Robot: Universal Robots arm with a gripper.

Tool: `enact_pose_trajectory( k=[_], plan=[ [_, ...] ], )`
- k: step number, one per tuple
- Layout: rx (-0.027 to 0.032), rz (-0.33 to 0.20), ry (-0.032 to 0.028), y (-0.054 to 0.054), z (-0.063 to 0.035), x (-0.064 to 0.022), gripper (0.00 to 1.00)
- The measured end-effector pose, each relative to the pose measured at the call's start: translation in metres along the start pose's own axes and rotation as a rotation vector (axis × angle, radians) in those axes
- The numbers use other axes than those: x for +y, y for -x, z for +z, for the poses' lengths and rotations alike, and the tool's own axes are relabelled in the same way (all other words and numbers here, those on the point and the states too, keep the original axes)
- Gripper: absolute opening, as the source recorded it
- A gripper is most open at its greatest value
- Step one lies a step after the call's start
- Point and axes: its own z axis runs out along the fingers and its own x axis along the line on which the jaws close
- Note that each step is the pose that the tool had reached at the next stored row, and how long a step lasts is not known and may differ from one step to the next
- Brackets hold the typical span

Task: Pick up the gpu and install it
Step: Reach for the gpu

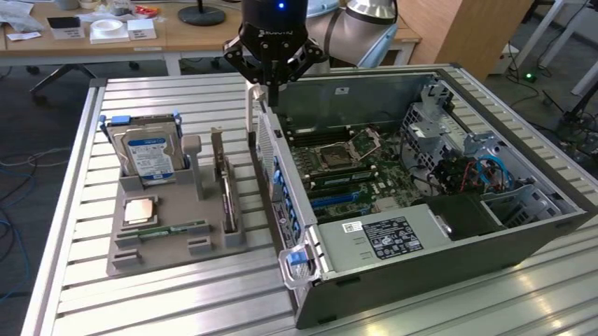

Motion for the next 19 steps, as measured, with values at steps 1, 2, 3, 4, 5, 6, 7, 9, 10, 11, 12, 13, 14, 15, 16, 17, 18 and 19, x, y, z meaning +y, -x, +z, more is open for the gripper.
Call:
enact_pose_trajectory(
  k=[1,2,3,4,5,6,7,9,10,11,12,13,14,15,16,17,18,19],
  plan=[
    [0.0000,0.000,0.0000,0.000,0.0000,0.0000,0.11],
    [0.0000,0.000,0.0000,0.000,0.0000,0.0000,0.11],
    [0.0000,0.000,0.0000,0.000,0.0000,0.0000,0.11],
    [0.0000,0.000,-0.0001,0.000,0.0000,0.0000,0.11],
    [-0.0001,0.000,0.0000,-0.001,0.0000,0.0000,0.11],
    [0.0000,0.000,0.0000,-0.001,0.0000,0.0000,0.11],
    [0.0000,0.000,0.0000,0.000,0.0000,0.0000,0.11],
    [0.0000,0.000,0.0000,-0.001,0.0000,0.0000,0.11],
    [0.0000,0.000,0.0000,-0.001,0.0000,0.0000,0.11],
    [0.0000,0.000,0.0000,-0.001,0.0000,0.0000,0.11],
    [-0.0001,0.000,0.0000,-0.001,0.0000,-0.0001,0.11],
    [0.0000,0.000,0.0000,-0.002,0.0000,-0.0002,0.11],
    [-0.0001,0.000,0.0000,-0.003,0.0000,-0.0002,0.11],
    [-0.0001,0.000,0.0000,-0.004,0.0000,-0.0003,0.11],
    [0.0000,0.000,0.0000,-0.006,-0.0001,-0.0004,0.11],
    [-0.0001,0.000,0.0000,-0.008,-0.0001,-0.0006,0.11],
    [0.0000,0.000,-0.0001,-0.011,-0.0002,-0.0008,0.11],
    [0.0000,0.000,-0.0001,-0.014,-0.0002,-0.0010,0.11]
  ],
)
